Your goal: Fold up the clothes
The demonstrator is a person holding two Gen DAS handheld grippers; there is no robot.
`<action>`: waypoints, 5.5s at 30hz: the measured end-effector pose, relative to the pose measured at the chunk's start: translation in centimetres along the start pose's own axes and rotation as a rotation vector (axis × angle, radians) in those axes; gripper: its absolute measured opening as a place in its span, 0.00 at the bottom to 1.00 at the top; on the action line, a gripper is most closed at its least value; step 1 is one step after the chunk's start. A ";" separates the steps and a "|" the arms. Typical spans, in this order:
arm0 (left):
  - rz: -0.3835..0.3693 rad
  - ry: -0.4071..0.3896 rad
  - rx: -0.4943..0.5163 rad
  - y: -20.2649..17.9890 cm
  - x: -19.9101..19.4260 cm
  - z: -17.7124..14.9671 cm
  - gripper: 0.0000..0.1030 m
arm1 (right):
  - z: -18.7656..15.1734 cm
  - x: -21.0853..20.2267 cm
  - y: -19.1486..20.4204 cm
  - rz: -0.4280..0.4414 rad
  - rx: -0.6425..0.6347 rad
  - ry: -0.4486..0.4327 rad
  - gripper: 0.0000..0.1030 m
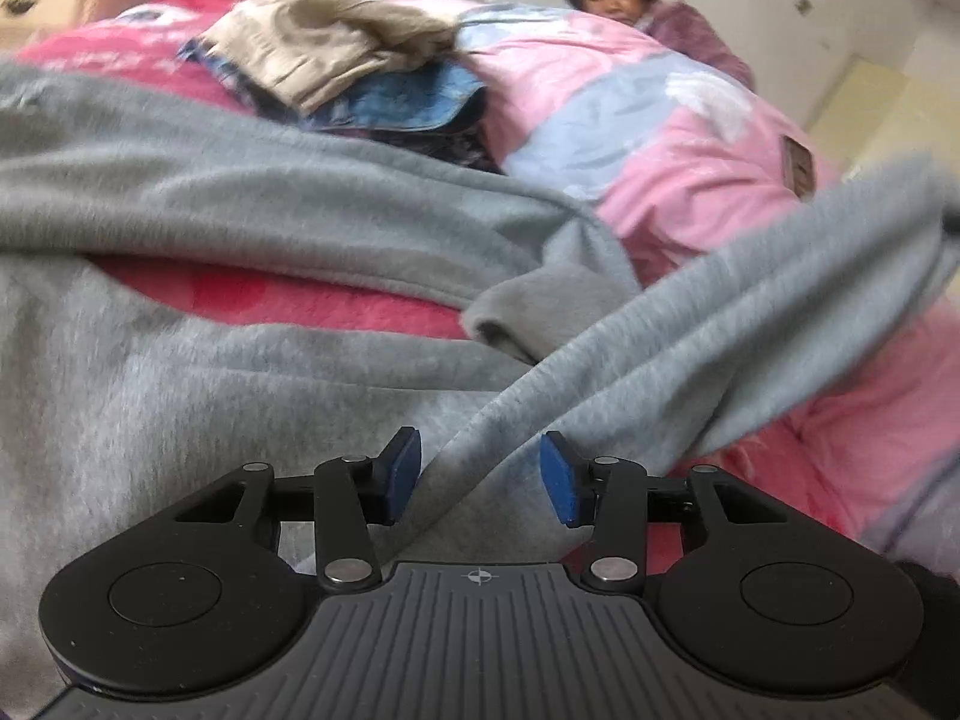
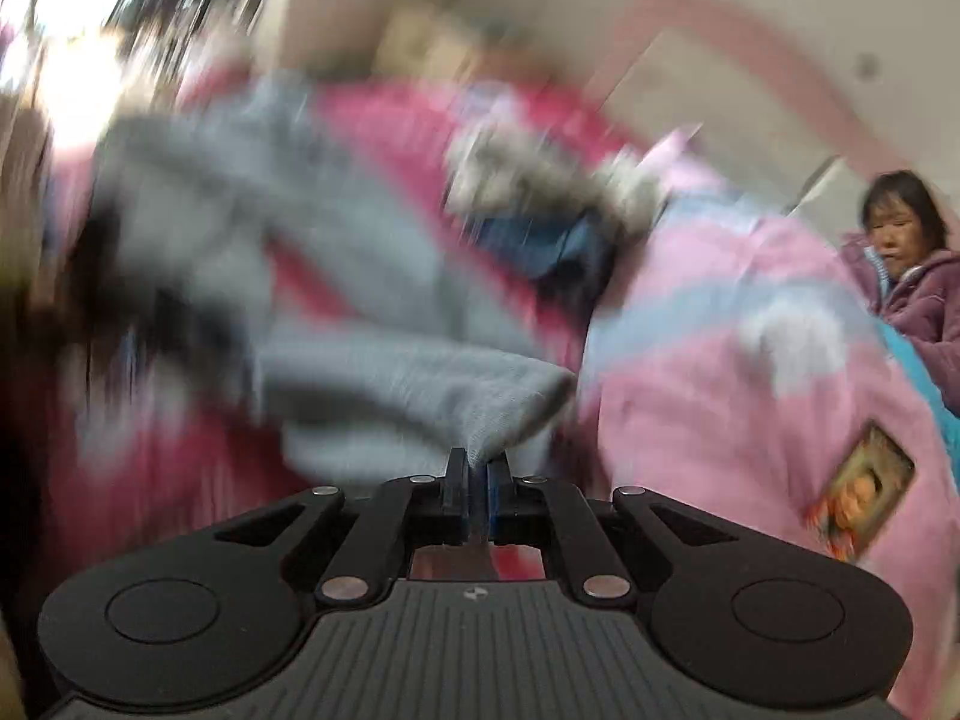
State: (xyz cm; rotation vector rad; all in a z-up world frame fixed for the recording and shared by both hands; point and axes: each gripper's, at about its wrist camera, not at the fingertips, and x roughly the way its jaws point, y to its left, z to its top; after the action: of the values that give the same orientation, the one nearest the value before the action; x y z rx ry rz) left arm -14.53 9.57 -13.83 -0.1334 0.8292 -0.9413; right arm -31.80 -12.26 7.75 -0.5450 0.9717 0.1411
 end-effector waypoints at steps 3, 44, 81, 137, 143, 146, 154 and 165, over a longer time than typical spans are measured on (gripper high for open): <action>0.009 0.039 0.082 -1.4 -0.3 -0.6 0.42 | -5.8 3.1 2.5 0.011 -0.106 0.183 0.07; -0.042 0.154 -0.656 4.5 -7.8 -6.7 0.48 | -25.0 9.7 0.8 0.451 2.088 0.282 0.51; 0.316 0.020 -0.680 4.9 -11.3 -8.4 0.00 | -22.5 8.7 1.2 0.277 1.529 0.108 0.05; 0.567 -0.045 -0.363 5.4 -8.5 -4.5 0.59 | -13.4 17.8 -2.1 -0.192 0.921 -0.195 0.22; 0.602 0.005 -0.356 5.0 -11.3 -6.2 0.59 | -2.3 17.4 2.9 0.163 0.505 -0.356 0.40; 0.666 -0.022 -0.420 6.1 -11.7 -6.4 0.59 | 2.3 18.7 7.8 0.402 0.269 -0.377 0.40; 0.683 -0.093 -0.611 8.6 -13.4 -6.5 0.59 | 5.6 17.5 22.4 0.492 -0.304 -0.445 0.38; 0.553 -0.147 -0.578 7.9 -14.4 -7.1 0.59 | 8.4 25.9 17.4 0.737 0.321 -0.178 0.02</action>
State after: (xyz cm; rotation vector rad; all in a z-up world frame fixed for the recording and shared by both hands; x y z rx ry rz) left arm -18.61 27.01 -14.01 -0.4425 0.9178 -0.1540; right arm -16.92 3.62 -16.18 0.1395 0.9583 0.6675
